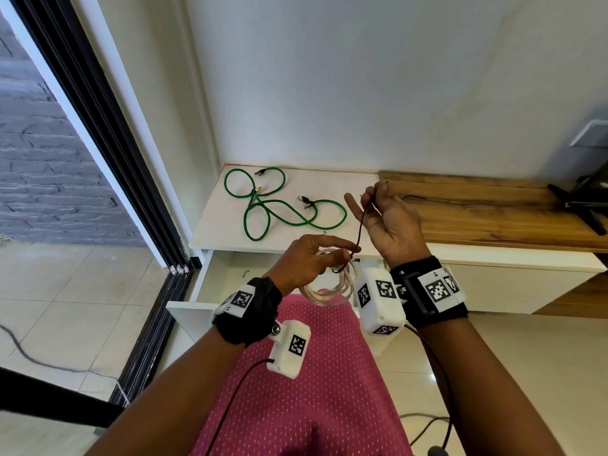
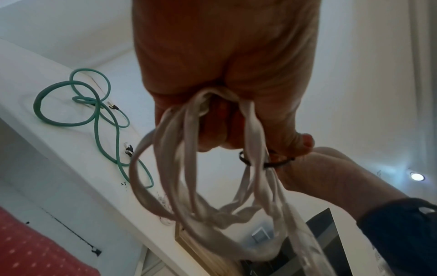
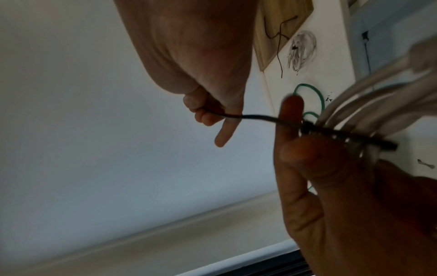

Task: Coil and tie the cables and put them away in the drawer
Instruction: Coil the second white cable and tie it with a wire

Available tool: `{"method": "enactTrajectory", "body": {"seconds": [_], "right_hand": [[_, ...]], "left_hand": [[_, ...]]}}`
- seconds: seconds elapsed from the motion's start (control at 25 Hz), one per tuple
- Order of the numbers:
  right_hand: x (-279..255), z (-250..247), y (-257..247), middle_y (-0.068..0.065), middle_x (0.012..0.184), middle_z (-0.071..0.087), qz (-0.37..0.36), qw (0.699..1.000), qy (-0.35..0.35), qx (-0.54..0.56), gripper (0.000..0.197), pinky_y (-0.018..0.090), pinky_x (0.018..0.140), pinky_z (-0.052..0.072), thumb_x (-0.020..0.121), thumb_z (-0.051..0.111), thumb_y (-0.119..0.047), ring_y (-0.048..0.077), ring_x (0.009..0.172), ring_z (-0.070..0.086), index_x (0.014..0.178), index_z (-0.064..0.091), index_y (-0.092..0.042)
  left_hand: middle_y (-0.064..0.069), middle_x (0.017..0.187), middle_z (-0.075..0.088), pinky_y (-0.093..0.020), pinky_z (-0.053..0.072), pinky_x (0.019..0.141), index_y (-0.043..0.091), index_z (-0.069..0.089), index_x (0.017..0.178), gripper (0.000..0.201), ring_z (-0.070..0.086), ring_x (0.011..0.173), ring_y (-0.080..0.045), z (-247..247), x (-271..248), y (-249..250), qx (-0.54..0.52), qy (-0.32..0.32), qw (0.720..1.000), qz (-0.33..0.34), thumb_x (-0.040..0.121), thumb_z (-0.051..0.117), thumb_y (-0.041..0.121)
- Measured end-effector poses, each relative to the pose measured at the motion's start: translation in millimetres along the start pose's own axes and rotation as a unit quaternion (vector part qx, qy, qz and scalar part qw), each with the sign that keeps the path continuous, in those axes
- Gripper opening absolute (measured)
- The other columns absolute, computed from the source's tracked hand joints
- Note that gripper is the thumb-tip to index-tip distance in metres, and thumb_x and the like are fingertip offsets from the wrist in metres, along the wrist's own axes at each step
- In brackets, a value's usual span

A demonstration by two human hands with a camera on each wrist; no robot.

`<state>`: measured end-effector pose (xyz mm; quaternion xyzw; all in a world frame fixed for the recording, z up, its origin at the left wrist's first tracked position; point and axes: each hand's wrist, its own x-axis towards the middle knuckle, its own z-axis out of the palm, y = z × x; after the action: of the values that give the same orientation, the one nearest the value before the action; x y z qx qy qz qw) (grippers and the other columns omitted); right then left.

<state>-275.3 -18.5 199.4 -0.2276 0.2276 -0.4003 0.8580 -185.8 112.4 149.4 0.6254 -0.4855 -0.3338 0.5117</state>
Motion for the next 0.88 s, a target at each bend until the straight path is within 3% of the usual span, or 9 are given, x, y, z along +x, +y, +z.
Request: {"method": "enactTrajectory", "body": {"seconds": [0.12,0.24,0.32,0.48,0.64,0.8,0.88], "right_hand": [[-1.0,6.1,1.4,0.007,0.070,0.057,-0.004,1.000,-0.010,-0.003,0.012,0.050,0.079,0.057,0.093,0.052,0.000,0.015,0.063,0.053,0.084,0.059,-0.003],[-0.4,2.5,-3.0,0.006,0.073,0.059,-0.002,1.000,0.001,-0.030,0.009,0.047,0.083,0.056,0.092,0.055,-0.003,0.014,0.065,0.057,0.086,0.061,-0.004],[-4.6,-5.2,-7.2,0.007,0.080,0.064,0.016,0.991,0.004,-0.129,0.006,0.046,0.087,0.055,0.091,0.060,-0.010,0.015,0.072,0.061,0.088,0.063,-0.007],[-26.0,-22.0,1.0,0.014,0.092,0.069,0.114,0.928,-0.076,-0.347,0.014,0.042,0.086,0.054,0.086,0.066,-0.012,0.024,0.086,0.065,0.095,0.067,-0.001],[-32.3,-21.3,12.2,0.011,0.079,0.071,0.042,0.916,-0.089,-0.389,0.005,0.029,0.069,0.057,0.085,0.064,-0.001,0.020,0.075,0.067,0.087,0.069,0.001],[-25.5,-11.9,8.1,0.009,0.073,0.065,-0.041,0.923,-0.044,-0.380,0.007,0.032,0.067,0.055,0.088,0.062,-0.002,0.017,0.063,0.058,0.082,0.067,0.000],[-21.3,-6.7,3.9,0.009,0.071,0.062,-0.052,0.937,-0.037,-0.343,0.012,0.037,0.069,0.058,0.090,0.059,-0.003,0.020,0.064,0.062,0.080,0.064,0.000]], "left_hand": [[0.006,0.093,0.074,-0.011,0.044,0.070,0.020,0.075,0.100,0.015,0.064,0.078,0.001,4.7,1.2,0.2,-0.010,-0.013,1.000,0.007,0.087,0.066,0.023],[0.006,0.087,0.074,-0.011,0.044,0.071,0.011,0.075,0.097,0.015,0.065,0.077,0.000,0.6,-0.6,2.1,-0.018,0.016,1.000,0.013,0.088,0.066,0.018],[0.011,0.078,0.072,-0.005,0.041,0.063,0.003,0.074,0.099,0.018,0.062,0.066,0.005,-3.3,-2.1,2.9,-0.032,0.045,0.998,0.014,0.089,0.064,0.014],[0.017,0.061,0.067,-0.005,0.035,0.048,0.001,0.071,0.106,0.022,0.050,0.047,0.006,-8.2,-2.8,1.6,-0.045,0.086,0.995,-0.004,0.092,0.061,0.013],[0.016,0.055,0.064,-0.010,0.033,0.044,0.005,0.072,0.106,0.022,0.046,0.044,0.002,-6.4,-5.8,7.8,-0.046,0.085,0.995,-0.029,0.094,0.058,0.016],[0.014,0.056,0.062,-0.015,0.028,0.041,0.009,0.075,0.096,0.022,0.035,0.041,-0.004,-7.8,-6.3,10.6,-0.044,0.056,0.994,-0.081,0.095,0.055,0.019],[0.013,0.056,0.062,-0.018,0.026,0.041,0.009,0.075,0.095,0.024,0.030,0.042,-0.005,-8.1,-7.9,8.7,-0.059,0.051,0.993,-0.088,0.096,0.052,0.017]]}}
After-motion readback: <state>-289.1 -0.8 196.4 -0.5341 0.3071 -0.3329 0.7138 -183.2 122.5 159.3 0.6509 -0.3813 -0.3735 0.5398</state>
